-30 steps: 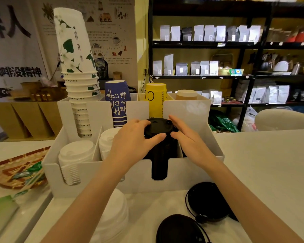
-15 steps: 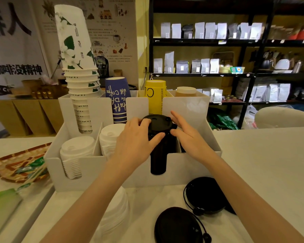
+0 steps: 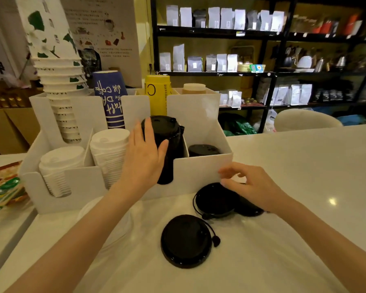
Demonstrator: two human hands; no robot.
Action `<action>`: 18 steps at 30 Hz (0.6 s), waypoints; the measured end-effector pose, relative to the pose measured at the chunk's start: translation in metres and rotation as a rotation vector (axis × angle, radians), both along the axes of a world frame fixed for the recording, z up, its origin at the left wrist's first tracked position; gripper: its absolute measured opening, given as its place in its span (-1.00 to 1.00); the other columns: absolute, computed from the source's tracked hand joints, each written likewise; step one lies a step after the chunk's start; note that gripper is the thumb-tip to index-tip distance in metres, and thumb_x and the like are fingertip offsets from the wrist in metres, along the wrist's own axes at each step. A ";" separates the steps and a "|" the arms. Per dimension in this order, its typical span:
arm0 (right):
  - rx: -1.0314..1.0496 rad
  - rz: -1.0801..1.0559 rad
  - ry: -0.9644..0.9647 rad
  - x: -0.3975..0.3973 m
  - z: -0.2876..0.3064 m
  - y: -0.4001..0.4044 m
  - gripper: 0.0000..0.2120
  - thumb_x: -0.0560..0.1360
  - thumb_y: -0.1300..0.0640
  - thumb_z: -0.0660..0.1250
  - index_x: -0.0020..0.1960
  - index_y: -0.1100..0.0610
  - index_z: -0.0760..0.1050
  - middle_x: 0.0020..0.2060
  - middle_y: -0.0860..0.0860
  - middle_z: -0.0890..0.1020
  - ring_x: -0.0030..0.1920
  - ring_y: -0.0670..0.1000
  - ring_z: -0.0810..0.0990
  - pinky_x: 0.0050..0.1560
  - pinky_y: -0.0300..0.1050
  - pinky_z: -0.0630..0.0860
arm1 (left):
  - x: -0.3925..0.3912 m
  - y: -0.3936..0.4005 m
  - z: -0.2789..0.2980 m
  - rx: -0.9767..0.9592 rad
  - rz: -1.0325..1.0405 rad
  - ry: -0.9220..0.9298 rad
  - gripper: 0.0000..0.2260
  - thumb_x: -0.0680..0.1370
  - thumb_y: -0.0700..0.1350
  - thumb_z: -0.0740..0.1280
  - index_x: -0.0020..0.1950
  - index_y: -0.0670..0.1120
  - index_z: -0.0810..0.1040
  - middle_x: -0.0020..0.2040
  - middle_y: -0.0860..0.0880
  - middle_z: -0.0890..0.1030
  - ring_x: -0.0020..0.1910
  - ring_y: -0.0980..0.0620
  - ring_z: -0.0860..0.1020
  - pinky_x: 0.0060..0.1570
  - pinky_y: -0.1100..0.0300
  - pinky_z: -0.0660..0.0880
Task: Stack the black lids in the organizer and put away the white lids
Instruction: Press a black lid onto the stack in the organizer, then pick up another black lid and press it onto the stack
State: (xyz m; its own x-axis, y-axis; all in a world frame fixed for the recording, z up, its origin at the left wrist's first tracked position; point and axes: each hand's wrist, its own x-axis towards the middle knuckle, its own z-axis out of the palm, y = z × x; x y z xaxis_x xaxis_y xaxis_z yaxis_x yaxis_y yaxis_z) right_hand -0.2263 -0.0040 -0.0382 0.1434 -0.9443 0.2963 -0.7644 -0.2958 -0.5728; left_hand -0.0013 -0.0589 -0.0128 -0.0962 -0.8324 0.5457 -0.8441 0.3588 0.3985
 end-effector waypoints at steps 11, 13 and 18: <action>0.190 0.045 0.159 -0.009 -0.020 0.017 -0.38 0.29 -0.23 0.38 0.29 -0.09 0.31 0.13 -0.12 0.44 0.21 -0.05 0.35 0.18 -0.15 0.34 | -0.021 0.045 -0.016 -0.160 -0.337 -0.031 -0.72 0.54 -0.03 0.13 0.16 -0.10 0.47 0.08 -0.05 0.52 0.06 0.11 0.41 0.10 0.28 0.32; 0.181 0.064 0.132 -0.008 -0.020 0.019 -0.40 0.29 -0.21 0.40 0.27 -0.12 0.32 0.07 -0.17 0.42 0.16 -0.09 0.35 0.15 -0.18 0.34 | -0.027 0.051 -0.024 0.113 -0.388 -0.088 -0.76 0.53 -0.02 0.16 0.11 -0.06 0.51 -0.03 0.03 0.54 -0.09 0.17 0.43 -0.08 0.32 0.36; 0.157 0.066 0.082 -0.007 -0.021 0.022 -0.35 0.26 -0.18 0.44 0.29 -0.11 0.30 0.10 -0.16 0.42 0.15 -0.12 0.34 0.14 -0.20 0.33 | -0.039 0.047 -0.041 0.492 -0.357 -0.111 -0.65 0.51 -0.01 0.22 0.25 -0.12 0.44 0.09 -0.10 0.62 -0.02 0.05 0.55 -0.03 0.25 0.45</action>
State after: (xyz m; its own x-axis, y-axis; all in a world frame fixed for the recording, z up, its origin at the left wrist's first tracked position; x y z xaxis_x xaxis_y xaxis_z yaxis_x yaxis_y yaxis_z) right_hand -0.2332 0.0183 -0.0592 0.2246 -0.9657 0.1304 -0.7924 -0.2589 -0.5523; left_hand -0.0399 -0.0121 -0.0539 -0.4499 -0.8898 0.0767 -0.7516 0.4236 0.5055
